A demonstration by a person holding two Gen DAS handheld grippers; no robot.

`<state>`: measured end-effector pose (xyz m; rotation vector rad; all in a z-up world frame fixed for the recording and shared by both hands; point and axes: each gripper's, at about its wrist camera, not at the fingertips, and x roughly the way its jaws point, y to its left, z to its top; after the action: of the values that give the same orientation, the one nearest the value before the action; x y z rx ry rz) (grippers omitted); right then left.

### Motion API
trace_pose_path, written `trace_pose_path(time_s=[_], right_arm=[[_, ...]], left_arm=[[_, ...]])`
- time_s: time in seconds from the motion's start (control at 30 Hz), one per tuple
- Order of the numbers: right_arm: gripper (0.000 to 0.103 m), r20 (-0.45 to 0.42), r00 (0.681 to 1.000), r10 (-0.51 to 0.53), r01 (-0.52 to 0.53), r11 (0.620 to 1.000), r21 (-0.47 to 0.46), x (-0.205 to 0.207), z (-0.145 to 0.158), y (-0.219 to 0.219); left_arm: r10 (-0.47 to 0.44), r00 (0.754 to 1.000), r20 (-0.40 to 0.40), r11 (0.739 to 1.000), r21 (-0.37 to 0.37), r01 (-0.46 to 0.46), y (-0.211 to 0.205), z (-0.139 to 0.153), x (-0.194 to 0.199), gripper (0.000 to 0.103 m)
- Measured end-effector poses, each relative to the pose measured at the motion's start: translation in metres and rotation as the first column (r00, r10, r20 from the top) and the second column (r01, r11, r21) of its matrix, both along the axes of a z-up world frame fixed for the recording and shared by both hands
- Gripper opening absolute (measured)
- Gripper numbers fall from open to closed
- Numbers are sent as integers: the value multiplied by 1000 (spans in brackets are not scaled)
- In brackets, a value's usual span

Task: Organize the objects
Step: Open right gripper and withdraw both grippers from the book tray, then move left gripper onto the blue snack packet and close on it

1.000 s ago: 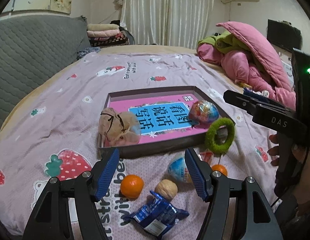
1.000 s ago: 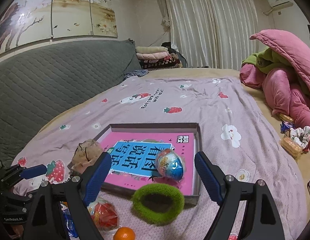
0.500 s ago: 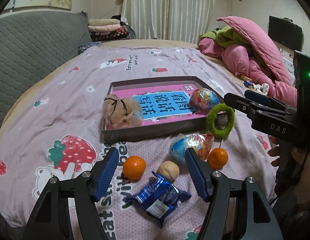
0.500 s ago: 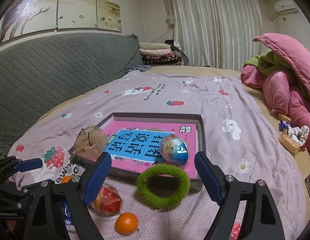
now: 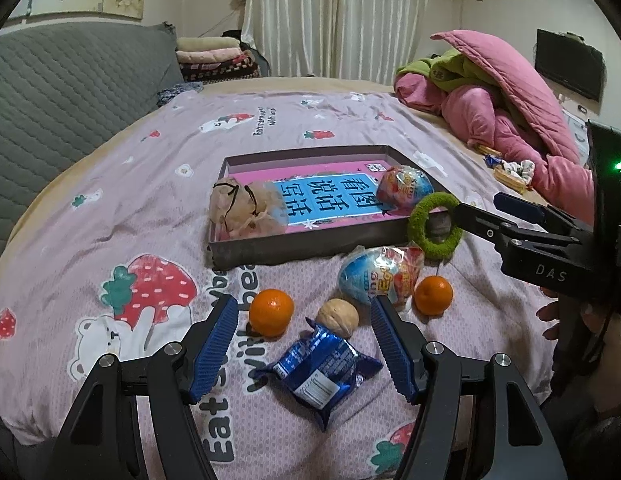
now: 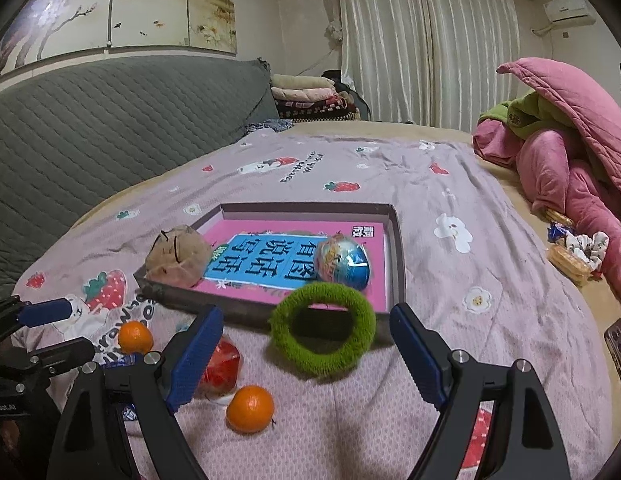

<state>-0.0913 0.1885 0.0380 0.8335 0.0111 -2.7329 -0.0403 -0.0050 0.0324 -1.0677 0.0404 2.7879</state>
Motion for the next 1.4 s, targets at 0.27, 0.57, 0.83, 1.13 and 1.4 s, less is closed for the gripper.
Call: trace_pose_path(time_s=[0.27, 0.57, 0.83, 1.13, 1.4], right_arm=[[85, 12, 1000, -6, 6, 1000, 8, 14, -6, 0], [85, 16, 1000, -12, 12, 1000, 20, 24, -9, 0], [85, 19, 1000, -18, 18, 1000, 21, 35, -11, 2], [85, 28, 999, -18, 17, 999, 36, 45, -16, 0], [85, 46, 999, -13, 10, 999, 53, 49, -21, -2]], left_arm=[[-18, 1000, 7, 1000, -10, 18, 0, -4, 10, 70], [-50, 999, 19, 999, 1, 50, -1, -11, 22, 70], [-91, 996, 0, 996, -9, 91, -1, -15, 32, 71], [-110, 994, 18, 994, -18, 110, -3, -25, 33, 71], [-127, 991, 49, 991, -30, 128, -3, -41, 29, 71]])
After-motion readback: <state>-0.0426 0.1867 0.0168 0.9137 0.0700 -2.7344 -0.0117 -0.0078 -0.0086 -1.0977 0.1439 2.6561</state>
